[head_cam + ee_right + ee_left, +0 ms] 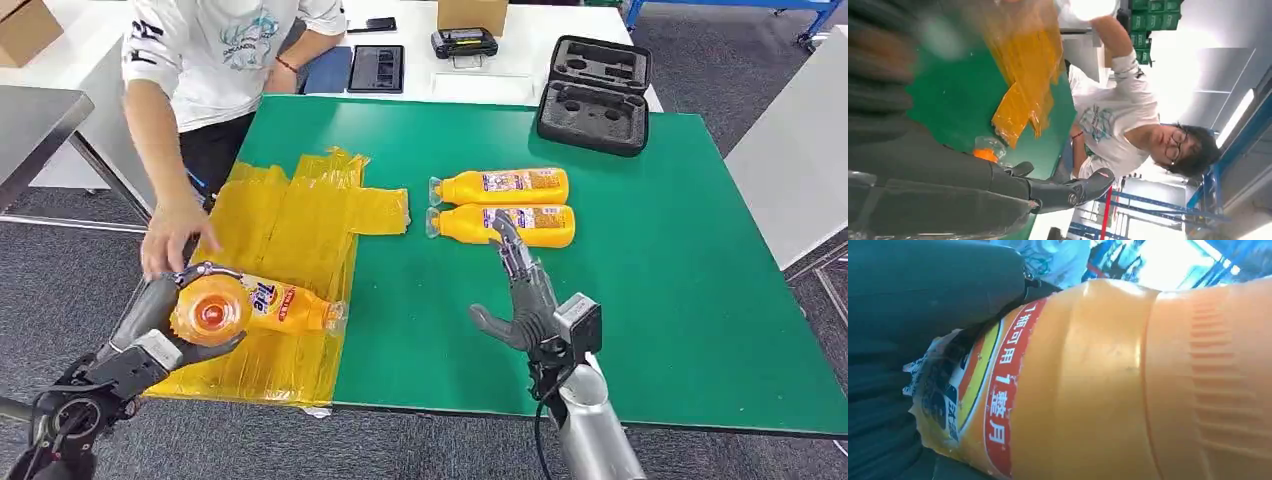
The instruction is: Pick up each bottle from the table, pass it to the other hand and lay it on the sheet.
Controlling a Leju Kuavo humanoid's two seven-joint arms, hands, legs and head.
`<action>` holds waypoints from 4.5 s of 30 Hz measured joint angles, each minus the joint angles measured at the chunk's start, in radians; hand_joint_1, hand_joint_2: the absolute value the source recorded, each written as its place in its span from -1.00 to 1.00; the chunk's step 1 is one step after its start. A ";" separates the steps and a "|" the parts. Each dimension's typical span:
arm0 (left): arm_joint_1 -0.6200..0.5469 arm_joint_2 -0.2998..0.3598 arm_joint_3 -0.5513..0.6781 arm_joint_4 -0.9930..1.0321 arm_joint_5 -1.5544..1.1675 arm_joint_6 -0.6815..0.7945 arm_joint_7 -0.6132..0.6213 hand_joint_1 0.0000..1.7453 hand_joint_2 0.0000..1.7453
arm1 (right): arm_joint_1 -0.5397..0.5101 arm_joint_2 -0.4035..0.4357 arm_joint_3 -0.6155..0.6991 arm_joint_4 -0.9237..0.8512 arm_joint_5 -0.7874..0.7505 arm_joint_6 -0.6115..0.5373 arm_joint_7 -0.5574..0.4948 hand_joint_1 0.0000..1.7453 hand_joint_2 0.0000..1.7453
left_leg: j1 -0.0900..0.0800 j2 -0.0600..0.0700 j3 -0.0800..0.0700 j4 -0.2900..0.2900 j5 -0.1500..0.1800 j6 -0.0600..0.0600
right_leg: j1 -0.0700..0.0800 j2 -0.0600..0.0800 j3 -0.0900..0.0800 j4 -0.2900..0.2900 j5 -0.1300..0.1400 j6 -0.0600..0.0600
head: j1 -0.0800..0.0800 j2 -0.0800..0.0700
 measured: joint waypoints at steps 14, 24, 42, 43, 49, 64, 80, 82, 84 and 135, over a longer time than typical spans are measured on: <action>0.062 0.115 -0.040 -0.033 -0.026 0.005 -0.001 1.00 1.00 | -0.023 -0.003 -0.001 0.042 0.001 -0.013 -0.012 -1.00 1.00 | 0.000 0.000 0.000 0.000 0.000 0.000 | 0.000 0.000 -0.001 0.000 0.000 0.000 | 0.000 0.000; 0.067 0.117 -0.066 -0.037 -0.029 -0.014 0.016 1.00 1.00 | -0.022 -0.007 -0.001 0.055 0.002 -0.016 -0.007 -1.00 1.00 | 0.000 0.000 -0.001 0.000 0.000 0.000 | 0.000 0.000 -0.001 0.000 0.000 0.000 | 0.000 0.000; -0.130 0.103 -0.254 0.272 -0.386 0.217 0.172 1.00 1.00 | -0.004 0.002 0.013 0.064 0.029 -0.016 -0.006 -1.00 1.00 | 0.000 0.000 -0.001 0.000 0.000 0.000 | 0.000 0.000 -0.001 0.000 0.000 0.000 | 0.000 0.000; -0.145 0.100 -0.265 0.292 -0.399 0.231 0.175 1.00 1.00 | -0.003 0.002 0.014 0.064 0.029 -0.016 -0.008 -1.00 1.00 | 0.000 0.000 -0.001 0.000 0.000 0.000 | 0.000 0.000 -0.001 0.000 0.000 0.000 | 0.000 0.000; -0.249 0.063 -0.343 0.408 -0.523 0.309 0.245 1.00 1.00 | 0.002 0.002 0.018 0.069 0.022 -0.013 -0.011 -1.00 1.00 | 0.000 0.000 -0.001 0.000 0.001 0.000 | 0.000 -0.001 -0.001 0.000 0.001 0.000 | 0.000 0.000; -0.487 0.075 -0.502 0.532 -0.511 0.111 0.235 1.00 1.00 | 0.009 0.005 0.013 0.095 -0.002 0.023 -0.030 -1.00 1.00 | 0.000 0.000 -0.001 0.000 0.001 0.000 | 0.000 0.000 -0.001 0.000 0.001 0.000 | 0.000 0.000; -0.692 0.148 -0.642 0.628 -0.373 -0.076 0.204 1.00 1.00 | 0.007 0.006 -0.009 0.141 -0.033 0.024 -0.046 -1.00 1.00 | 0.001 0.000 -0.002 0.000 0.001 -0.001 | 0.001 0.000 -0.002 0.000 0.001 0.000 | 0.000 0.000; -0.716 0.168 -0.653 0.631 -0.364 -0.078 0.212 1.00 1.00 | 0.007 0.006 -0.009 0.144 -0.034 0.025 -0.050 -1.00 1.00 | 0.001 0.000 -0.002 0.000 0.001 -0.001 | 0.001 0.000 -0.002 0.000 0.001 0.000 | -0.001 0.000; -0.728 0.187 -0.664 0.632 -0.359 -0.074 0.229 1.00 1.00 | 0.010 0.006 -0.012 0.145 -0.034 0.025 -0.050 -1.00 1.00 | 0.001 0.000 -0.001 0.000 0.001 -0.001 | 0.001 0.001 -0.002 0.000 0.001 0.000 | 0.000 0.000; -0.734 0.144 -0.793 0.808 -0.351 -0.016 0.249 1.00 1.00 | 0.008 0.009 -0.032 0.193 -0.081 0.105 -0.052 -1.00 1.00 | 0.000 0.000 -0.002 0.000 0.001 -0.001 | 0.000 0.000 -0.002 0.000 0.001 0.000 | 0.000 0.000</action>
